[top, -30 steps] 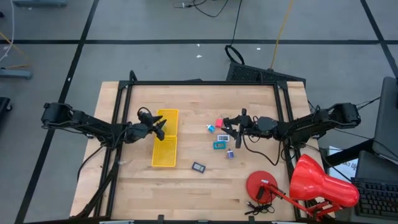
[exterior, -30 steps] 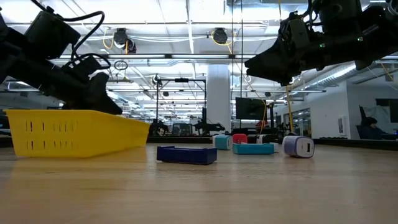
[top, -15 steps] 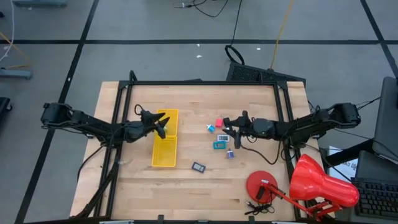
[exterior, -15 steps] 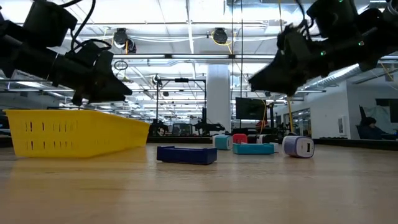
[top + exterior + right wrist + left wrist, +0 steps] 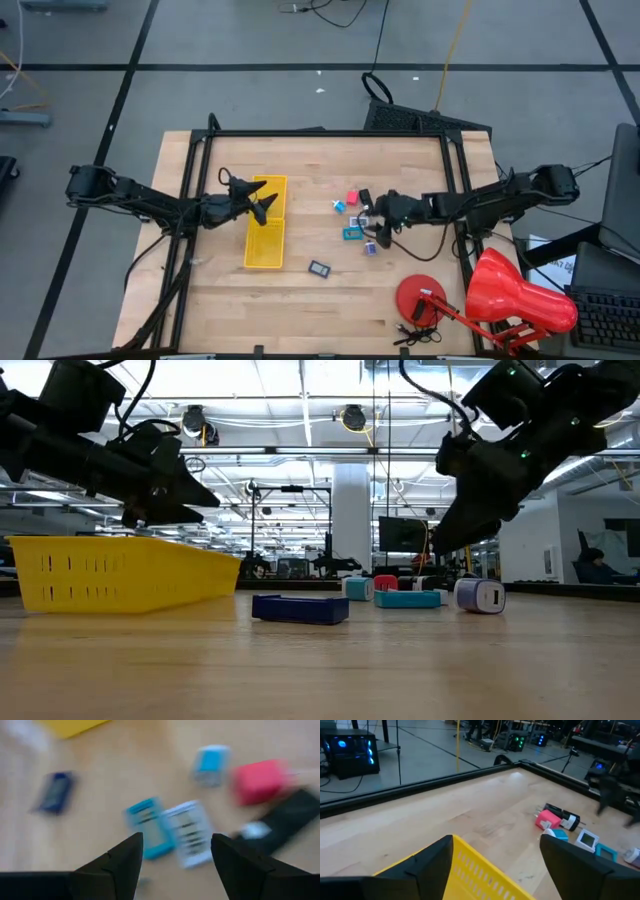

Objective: Pick & Place Office items
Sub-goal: Put the blue adapter into the top yellow basket

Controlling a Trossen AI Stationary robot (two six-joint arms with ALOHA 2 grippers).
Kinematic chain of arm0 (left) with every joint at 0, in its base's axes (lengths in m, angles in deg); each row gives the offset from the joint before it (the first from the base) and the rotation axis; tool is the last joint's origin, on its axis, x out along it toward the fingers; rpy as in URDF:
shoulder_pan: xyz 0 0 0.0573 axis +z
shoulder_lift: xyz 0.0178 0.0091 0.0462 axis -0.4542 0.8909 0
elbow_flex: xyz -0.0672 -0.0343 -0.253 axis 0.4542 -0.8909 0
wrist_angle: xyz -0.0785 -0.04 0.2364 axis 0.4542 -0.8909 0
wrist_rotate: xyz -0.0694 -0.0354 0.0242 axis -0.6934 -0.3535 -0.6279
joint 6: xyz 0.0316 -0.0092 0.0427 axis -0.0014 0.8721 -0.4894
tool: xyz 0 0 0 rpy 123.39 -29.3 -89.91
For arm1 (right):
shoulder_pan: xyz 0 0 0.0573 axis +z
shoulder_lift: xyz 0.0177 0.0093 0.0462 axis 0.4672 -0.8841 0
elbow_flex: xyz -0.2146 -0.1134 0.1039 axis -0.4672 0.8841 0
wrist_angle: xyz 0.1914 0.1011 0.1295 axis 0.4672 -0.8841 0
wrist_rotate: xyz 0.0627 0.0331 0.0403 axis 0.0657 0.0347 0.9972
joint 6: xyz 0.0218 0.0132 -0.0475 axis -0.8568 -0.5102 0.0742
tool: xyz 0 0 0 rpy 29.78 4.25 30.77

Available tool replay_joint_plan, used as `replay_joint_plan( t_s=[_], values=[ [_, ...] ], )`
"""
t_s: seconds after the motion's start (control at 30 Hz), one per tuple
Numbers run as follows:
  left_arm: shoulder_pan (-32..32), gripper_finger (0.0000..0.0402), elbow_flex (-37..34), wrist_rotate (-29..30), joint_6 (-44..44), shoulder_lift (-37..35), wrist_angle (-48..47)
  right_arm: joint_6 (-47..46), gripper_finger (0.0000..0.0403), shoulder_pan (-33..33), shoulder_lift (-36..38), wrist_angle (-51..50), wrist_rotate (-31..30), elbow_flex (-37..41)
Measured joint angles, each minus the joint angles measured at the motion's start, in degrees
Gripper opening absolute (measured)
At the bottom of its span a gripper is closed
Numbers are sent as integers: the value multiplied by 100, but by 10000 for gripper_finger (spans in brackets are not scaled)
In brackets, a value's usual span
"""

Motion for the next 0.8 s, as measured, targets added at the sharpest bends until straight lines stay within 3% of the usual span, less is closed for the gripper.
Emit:
replay_joint_plan(
  t_s=[0.07, 0.17, 0.37, 0.5, 0.67, 0.8],
  values=[
    [0, 305, 0, 0, 63, 0, 2, 17, 217, 136, 8, 143, 351, 0],
    [0, 304, 0, 2, 126, 0, 1, 288, 207, 501, 6, 203, 276, 0],
    [0, 295, 0, 0, 141, 0, 2, 1257, 197, 1326, -31, 215, -513, 150],
    [0, 296, 0, 1, 141, 0, 4, 1346, 203, 1508, -128, 256, -997, 283],
    [0, 302, 0, 2, 244, 0, 2, 1211, 226, 1515, -539, 1119, -959, 535],
    [0, 301, 2, -6, 336, 0, 4, 1257, 250, 1515, -1018, 1774, -589, 599]
  ],
)
